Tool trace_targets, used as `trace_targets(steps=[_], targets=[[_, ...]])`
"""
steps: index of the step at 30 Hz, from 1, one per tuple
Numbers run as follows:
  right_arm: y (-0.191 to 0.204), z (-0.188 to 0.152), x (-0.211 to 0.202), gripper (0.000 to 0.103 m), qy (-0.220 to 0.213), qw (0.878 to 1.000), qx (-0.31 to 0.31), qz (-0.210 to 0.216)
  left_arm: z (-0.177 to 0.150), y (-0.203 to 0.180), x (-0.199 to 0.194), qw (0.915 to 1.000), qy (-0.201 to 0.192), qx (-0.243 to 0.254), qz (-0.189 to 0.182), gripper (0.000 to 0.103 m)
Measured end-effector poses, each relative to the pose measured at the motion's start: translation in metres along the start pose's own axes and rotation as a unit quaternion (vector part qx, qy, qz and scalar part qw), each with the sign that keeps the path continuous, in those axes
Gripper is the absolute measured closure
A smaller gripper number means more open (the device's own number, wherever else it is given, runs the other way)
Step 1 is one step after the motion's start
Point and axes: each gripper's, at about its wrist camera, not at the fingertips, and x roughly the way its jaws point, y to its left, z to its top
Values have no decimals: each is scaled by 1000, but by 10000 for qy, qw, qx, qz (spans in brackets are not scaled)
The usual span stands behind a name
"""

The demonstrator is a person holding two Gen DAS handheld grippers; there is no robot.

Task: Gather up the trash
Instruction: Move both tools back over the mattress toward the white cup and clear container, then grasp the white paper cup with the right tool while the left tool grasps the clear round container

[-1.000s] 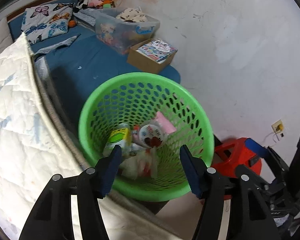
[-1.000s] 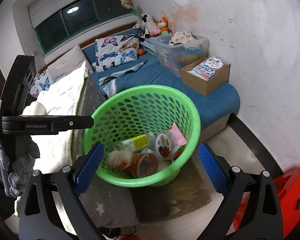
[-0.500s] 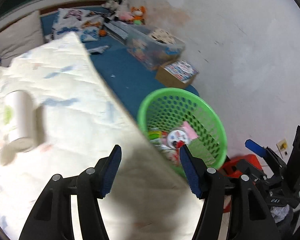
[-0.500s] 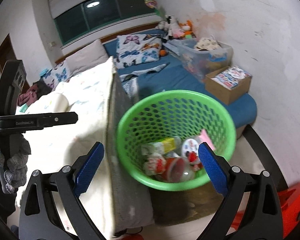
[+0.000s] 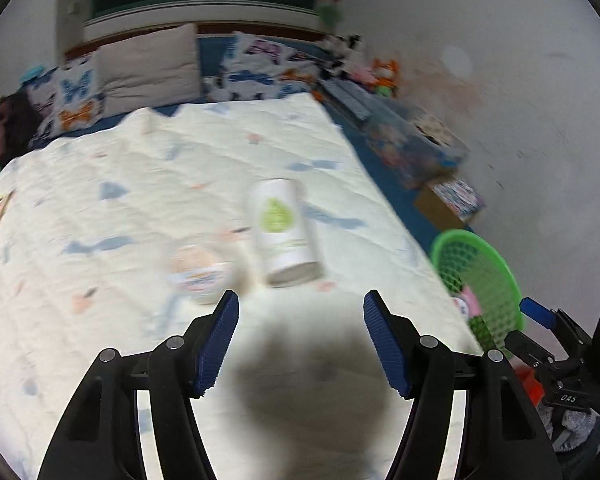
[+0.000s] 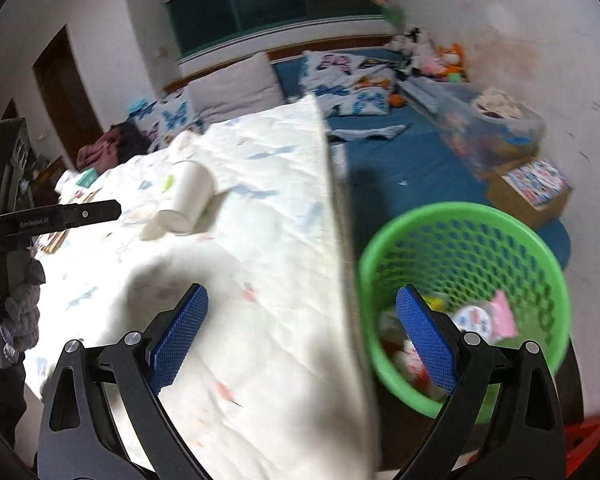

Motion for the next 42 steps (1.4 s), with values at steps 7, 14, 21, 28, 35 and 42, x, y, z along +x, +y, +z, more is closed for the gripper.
trace_targets(steps=[7, 14, 21, 28, 35, 42], targets=[[45, 24, 40, 9, 236, 9986, -149, 458, -12, 60, -17, 9987, -62, -335, 383, 38], [80, 58, 86, 11, 503, 9956, -86, 792, -25, 98, -22, 9969, -17, -594, 508, 38], [107, 80, 124, 15, 686, 9938, -151, 863, -27, 110, -18, 9967, 34, -600, 546, 38], [119, 97, 161, 17, 910, 9918, -77, 891, -28, 111, -10, 9973, 121, -464, 564, 34], [123, 104, 189, 22, 1157, 9894, 80, 875, -27, 109, 0, 9977, 211, -325, 550, 34], [121, 103, 191, 42, 1210, 9886, 24, 890, -22, 102, 17, 9981, 343, -185, 482, 29]])
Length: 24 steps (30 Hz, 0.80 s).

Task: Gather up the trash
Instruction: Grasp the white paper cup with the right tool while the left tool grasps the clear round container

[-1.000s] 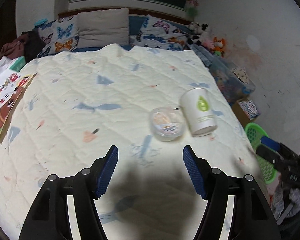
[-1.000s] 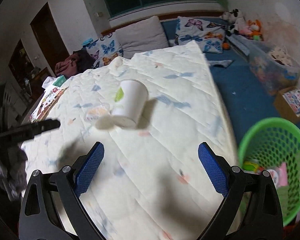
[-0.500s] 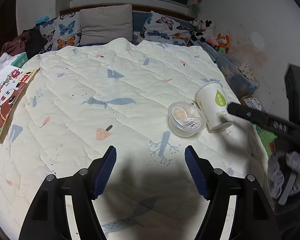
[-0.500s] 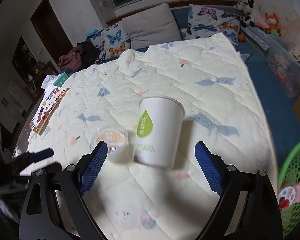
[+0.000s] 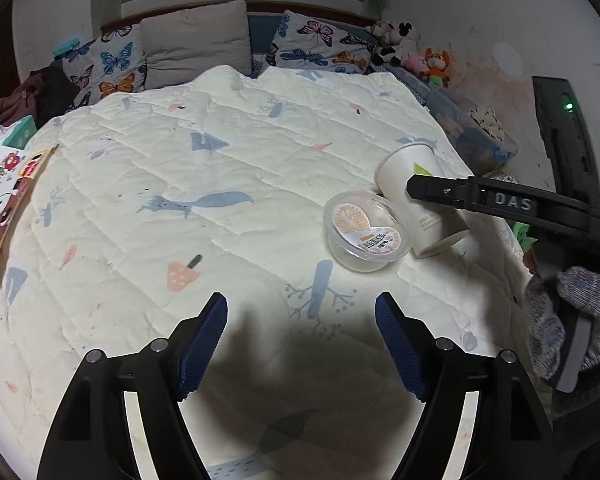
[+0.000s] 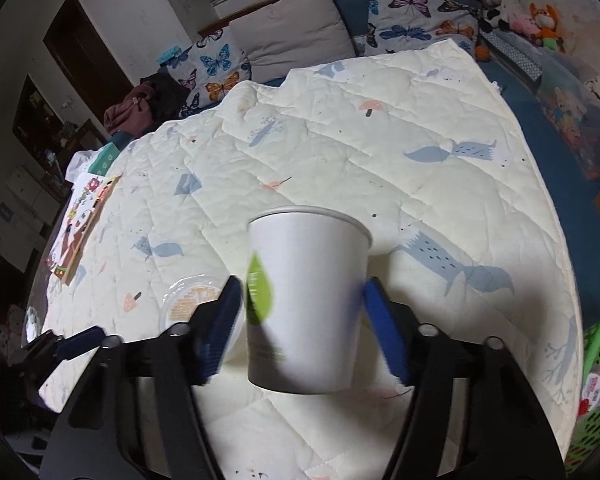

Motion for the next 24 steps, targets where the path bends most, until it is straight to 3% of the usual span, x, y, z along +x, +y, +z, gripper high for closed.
trace_targets(steps=[13, 24], targets=[[-4, -1, 11, 39, 122, 9998, 120, 130, 4, -6, 12, 9999, 100, 87, -32, 28], [-16, -14, -34, 40, -216, 9997, -94, -21, 18, -32, 33, 9975, 169, 670, -121, 22]])
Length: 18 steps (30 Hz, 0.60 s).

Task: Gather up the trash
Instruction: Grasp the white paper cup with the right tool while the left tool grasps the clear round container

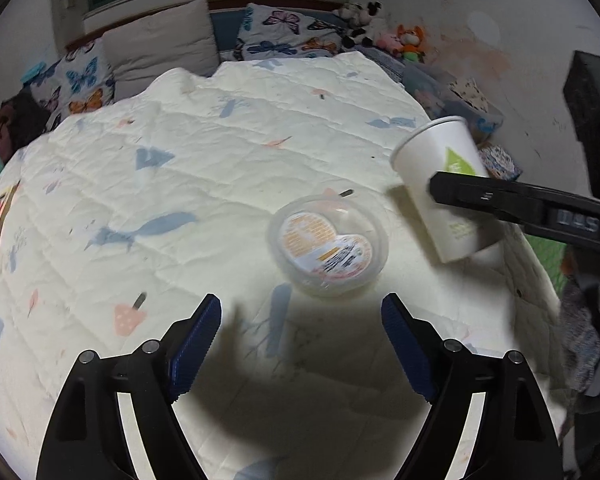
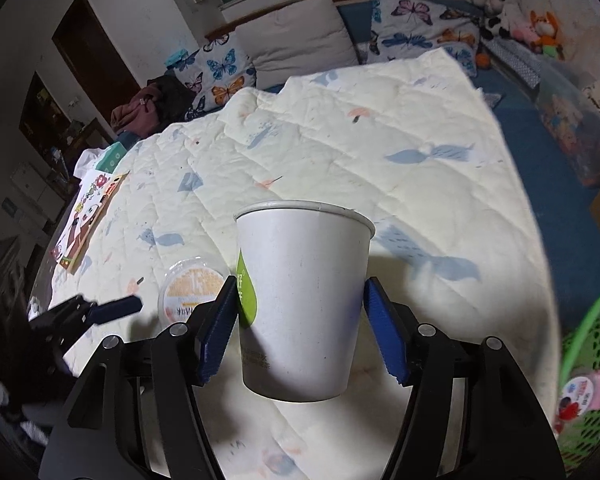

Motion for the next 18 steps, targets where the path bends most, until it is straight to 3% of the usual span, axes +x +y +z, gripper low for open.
trace_targets(steps=[5, 10, 14, 18], targets=[[-11, -10, -18, 40, -117, 9999, 13, -65, 11, -6, 14, 9998, 64, 157, 138, 20], [-20, -19, -27, 40, -136, 9998, 49, -147, 21, -4, 23, 9999, 74, 95, -115, 20], [-27, -24, -32, 40, -149, 9997, 113, -169, 23, -8, 31, 9998, 98, 169, -66, 21], [-31, -29, -38, 40, -178, 9996, 138, -174, 23, -10, 37, 9998, 95, 147, -103, 29]])
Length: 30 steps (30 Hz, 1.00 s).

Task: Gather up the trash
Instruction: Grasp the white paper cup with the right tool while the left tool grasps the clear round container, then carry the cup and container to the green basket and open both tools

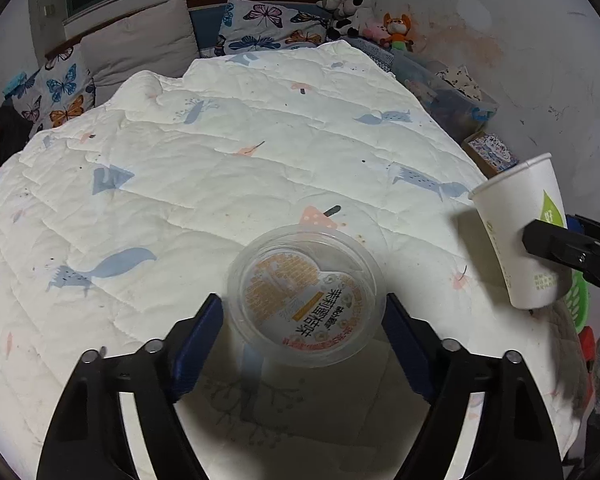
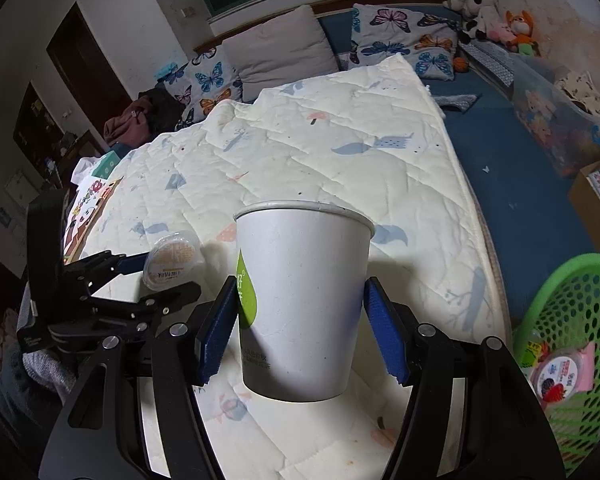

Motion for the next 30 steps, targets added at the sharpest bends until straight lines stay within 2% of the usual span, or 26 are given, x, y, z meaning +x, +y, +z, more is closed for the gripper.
trace_targets(steps=[1, 3, 5, 14, 21, 28, 30], targets=[[-1, -1, -1, 40, -5, 10000, 3, -11, 0, -1, 1, 10000, -9, 18, 25, 34], [-2, -3, -3, 40, 1, 10000, 5, -27, -1, 0, 2, 10000, -35, 2, 28, 37], [-3, -5, -5, 40, -4, 10000, 10, -34, -2, -1, 1, 10000, -67, -14, 11, 48], [-12, -19, -25, 40, -118, 9999, 81, -70, -8, -9, -21, 9994, -338, 1, -36, 49], [-31, -36, -60, 40, -346, 9990, 215, -204, -16, -43, -50, 9982, -485, 279, -194, 49], [-78, -62, -100, 40, -510, 9951, 559, -636, -16, -92, -67, 9954, -595, 584, -479, 49], [-97, -72, -110, 40, -521, 9925, 665, -887, -15, -107, -69, 9942, -613, 671, -569, 49]])
